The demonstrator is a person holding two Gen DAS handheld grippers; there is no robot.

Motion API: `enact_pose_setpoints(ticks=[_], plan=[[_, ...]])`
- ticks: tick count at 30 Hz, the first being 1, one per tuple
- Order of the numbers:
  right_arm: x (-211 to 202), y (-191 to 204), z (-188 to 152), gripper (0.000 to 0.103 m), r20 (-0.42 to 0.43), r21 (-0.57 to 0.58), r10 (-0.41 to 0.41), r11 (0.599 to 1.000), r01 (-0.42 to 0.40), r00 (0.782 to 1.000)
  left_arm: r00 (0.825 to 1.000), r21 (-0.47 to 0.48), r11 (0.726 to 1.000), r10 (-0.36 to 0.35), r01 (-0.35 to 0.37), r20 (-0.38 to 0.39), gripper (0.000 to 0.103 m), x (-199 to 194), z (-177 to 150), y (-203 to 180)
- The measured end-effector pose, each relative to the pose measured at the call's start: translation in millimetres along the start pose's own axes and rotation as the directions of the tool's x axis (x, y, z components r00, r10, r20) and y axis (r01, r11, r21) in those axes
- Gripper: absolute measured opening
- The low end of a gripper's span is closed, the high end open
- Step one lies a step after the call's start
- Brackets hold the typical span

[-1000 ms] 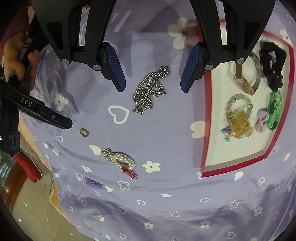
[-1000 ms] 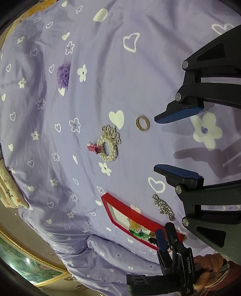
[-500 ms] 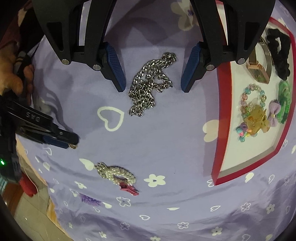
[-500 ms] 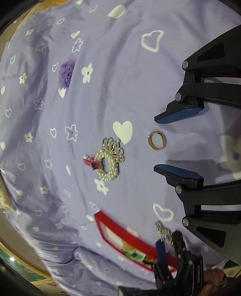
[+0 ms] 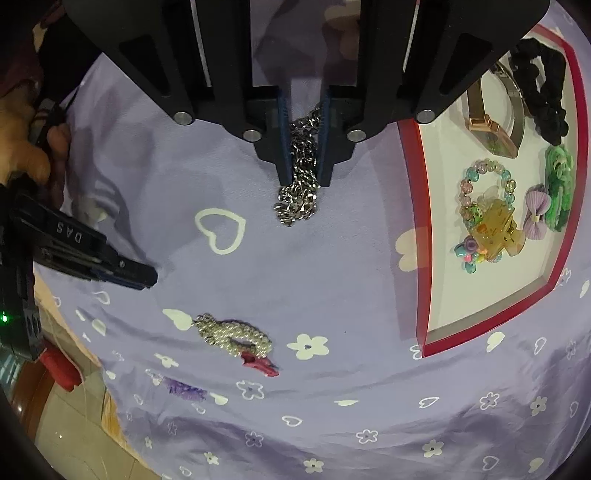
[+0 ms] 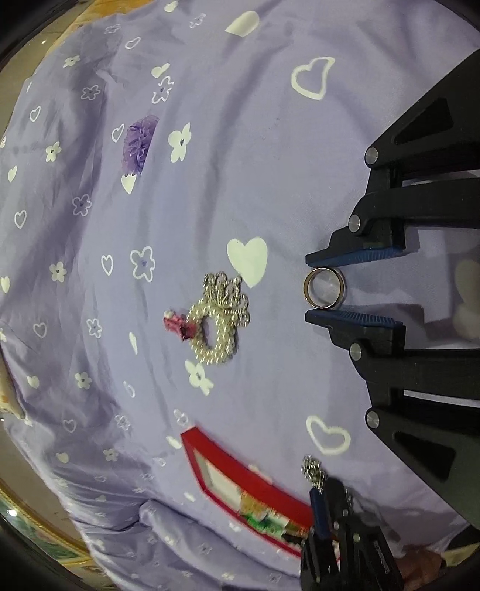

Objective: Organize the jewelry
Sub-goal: 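Grasp the silver chain with the left tool while the right grasps the gold ring, then carry the silver chain and gold ring into the red tray and lower them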

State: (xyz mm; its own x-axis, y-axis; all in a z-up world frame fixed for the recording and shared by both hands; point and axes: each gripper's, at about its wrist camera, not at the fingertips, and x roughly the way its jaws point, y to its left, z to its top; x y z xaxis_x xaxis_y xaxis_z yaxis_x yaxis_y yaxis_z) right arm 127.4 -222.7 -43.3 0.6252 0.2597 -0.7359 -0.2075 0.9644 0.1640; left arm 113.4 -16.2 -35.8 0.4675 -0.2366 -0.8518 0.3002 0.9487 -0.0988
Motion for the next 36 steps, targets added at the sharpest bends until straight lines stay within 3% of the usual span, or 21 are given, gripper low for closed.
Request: enact_pose_setpoints(ticks=[18,36], plan=[[-48.5,54.0,-1.8,0.023,0.049,-0.015,0.185,0.983,-0.185,0.981,0.988,-0.087,0.994,-0.053,0.066,0.143,0.01,-69.0,-9.6,14.6],[-61.7,123.9,11.4,0.023,0.043,-0.107,0.323,0.942,-0.317,0.945,0.967,-0.177,0.984,0.032,0.013,0.252,0.01,-131.7,-15.7,60.3]])
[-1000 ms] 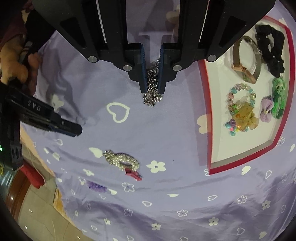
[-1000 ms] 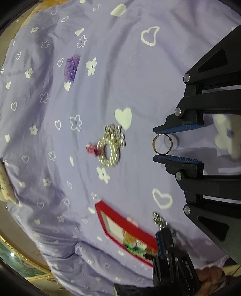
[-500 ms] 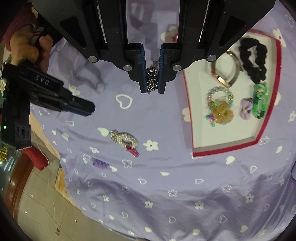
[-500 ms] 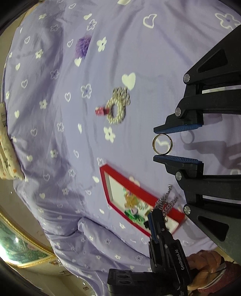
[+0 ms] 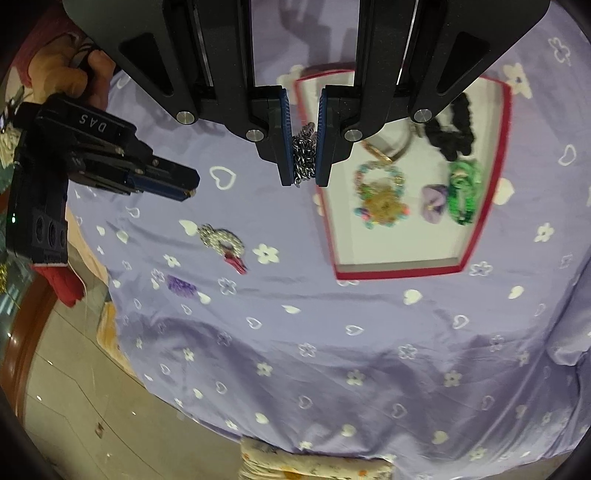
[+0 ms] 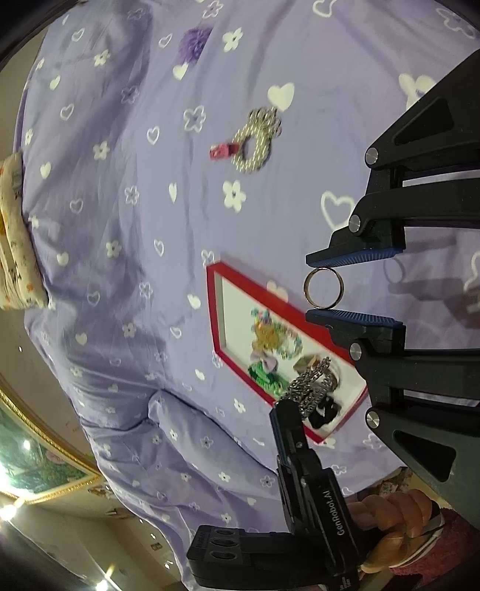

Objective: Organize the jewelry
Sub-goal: 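Carry the silver chain and gold ring into the red tray and lower them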

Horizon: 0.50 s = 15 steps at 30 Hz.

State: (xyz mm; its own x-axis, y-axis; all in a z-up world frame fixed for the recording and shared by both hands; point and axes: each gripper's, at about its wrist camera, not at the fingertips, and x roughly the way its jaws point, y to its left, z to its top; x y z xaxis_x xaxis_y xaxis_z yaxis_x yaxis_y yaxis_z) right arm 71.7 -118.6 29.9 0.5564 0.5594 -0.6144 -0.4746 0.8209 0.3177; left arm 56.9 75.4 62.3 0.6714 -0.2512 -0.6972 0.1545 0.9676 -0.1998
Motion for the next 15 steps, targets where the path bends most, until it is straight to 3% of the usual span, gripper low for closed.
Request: enact_pose_setpoints(ticks=[15], plan=[[41.0,62.6,13.8,0.023,-0.046,-0.089,0.103,0.99,-0.107,0.994,0.994,-0.116,0.988,0.107,-0.103,0.027,0.01,-18.3,-1.7,69.1]])
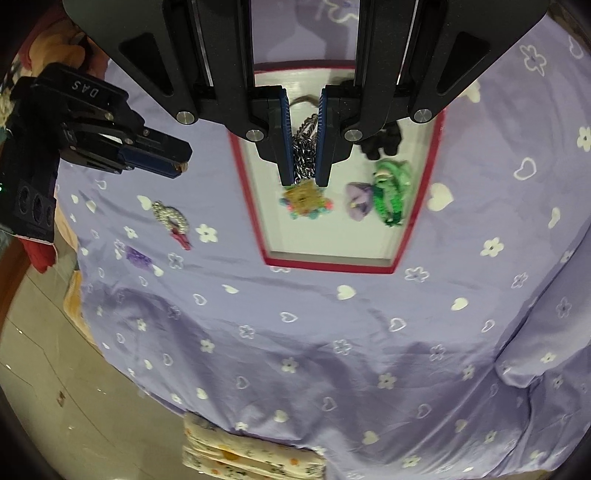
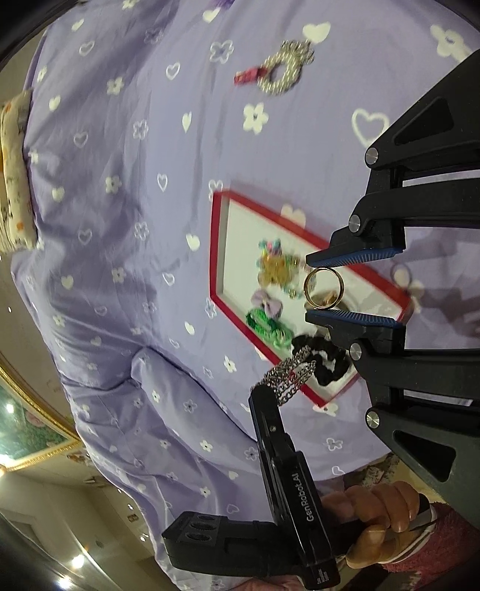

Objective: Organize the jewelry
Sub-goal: 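Carry the silver chain and gold ring into the red tray and lower them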

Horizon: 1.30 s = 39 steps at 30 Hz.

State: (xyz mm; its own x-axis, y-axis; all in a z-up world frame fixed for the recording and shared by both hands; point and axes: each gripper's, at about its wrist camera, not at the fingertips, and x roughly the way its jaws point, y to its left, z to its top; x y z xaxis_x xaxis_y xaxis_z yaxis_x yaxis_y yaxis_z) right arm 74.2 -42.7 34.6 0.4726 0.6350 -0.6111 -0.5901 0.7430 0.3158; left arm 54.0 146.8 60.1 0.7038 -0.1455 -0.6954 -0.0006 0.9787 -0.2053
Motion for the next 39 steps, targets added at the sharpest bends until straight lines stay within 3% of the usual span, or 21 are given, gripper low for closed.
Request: enact_pose_setpoints(ticks=[7,23,39], plan=[[34.9,12.4,3.4,0.023,-0.053,-0.015,0.025,1.0,-0.026,0.998,1.0,-0.041,0.999,0.021,-0.022,-0.02,0.01,14.0,-3.4,24.2],[111.4,-8.9,11.6,0.023,-0.177,-0.013,-0.025,1.0,0.023,0.984,0.993,-0.106,0.992,0.058,-0.069,-0.101,0.01,75.1,-4.5,61.9],[133.5,-4.8,8.5,0.024,-0.217,-0.093,-0.068,0.994,0.049,0.974,0.983,-0.124,0.987,0.077,-0.098,-0.167,0.01,101.3,-18.7,75.7]])
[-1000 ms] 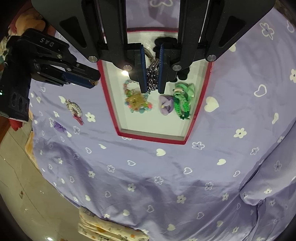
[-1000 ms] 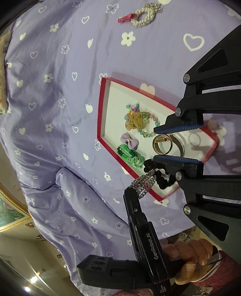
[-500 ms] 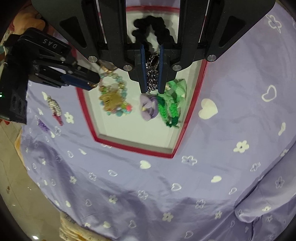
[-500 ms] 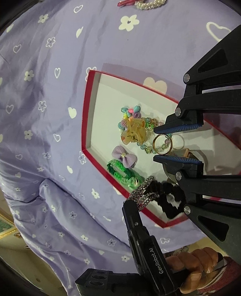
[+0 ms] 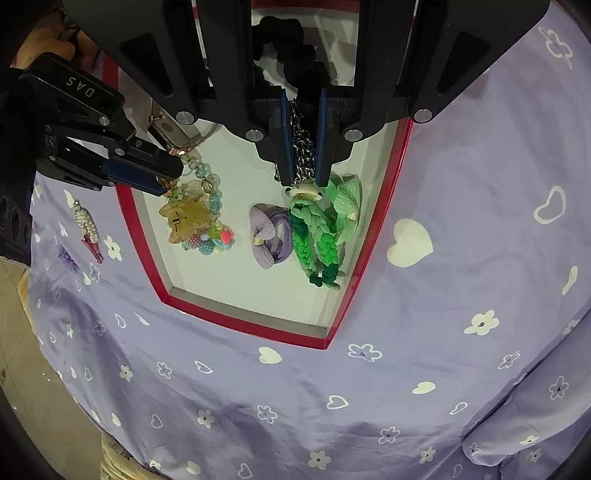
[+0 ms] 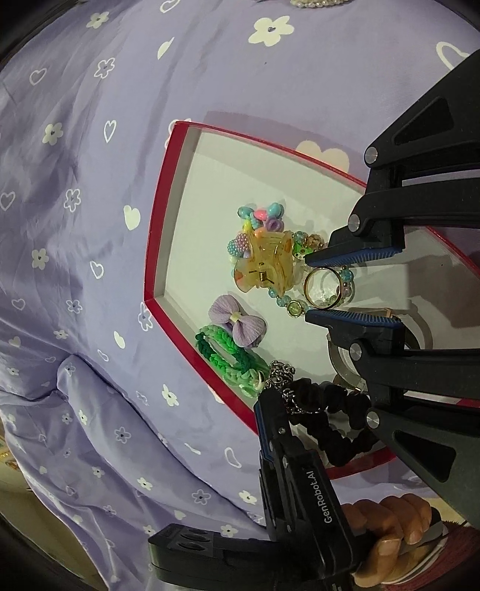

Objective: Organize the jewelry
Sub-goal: 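Carry the silver chain and gold ring into the red tray and lower them, then open the left tool in the tray while the right tool opens, releasing chain and ring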

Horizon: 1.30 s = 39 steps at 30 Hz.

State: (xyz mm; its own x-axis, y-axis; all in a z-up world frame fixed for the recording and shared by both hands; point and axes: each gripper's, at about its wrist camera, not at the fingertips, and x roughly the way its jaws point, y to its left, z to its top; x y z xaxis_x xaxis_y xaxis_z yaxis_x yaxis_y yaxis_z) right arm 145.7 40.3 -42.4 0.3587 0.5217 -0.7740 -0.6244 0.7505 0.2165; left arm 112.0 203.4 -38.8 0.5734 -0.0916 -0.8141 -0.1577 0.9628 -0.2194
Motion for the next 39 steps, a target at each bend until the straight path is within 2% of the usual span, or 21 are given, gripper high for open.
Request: enact_pose_setpoints(ticks=[32,39], plan=[[-3.1,4.2,-1.2,0.028,0.001,0.003,0.007,1.0,-0.007,1.0,1.0,0.007,1.0,0.011,-0.011,0.015,0.011,-12.8,-1.9,-4.7],[-11.5,4.1,-0.8,0.03,0.023,0.015,0.013,1.0,-0.013,1.0,1.0,0.006,1.0,0.017,-0.018,0.021,0.021,-17.1,-2.9,-6.6]])
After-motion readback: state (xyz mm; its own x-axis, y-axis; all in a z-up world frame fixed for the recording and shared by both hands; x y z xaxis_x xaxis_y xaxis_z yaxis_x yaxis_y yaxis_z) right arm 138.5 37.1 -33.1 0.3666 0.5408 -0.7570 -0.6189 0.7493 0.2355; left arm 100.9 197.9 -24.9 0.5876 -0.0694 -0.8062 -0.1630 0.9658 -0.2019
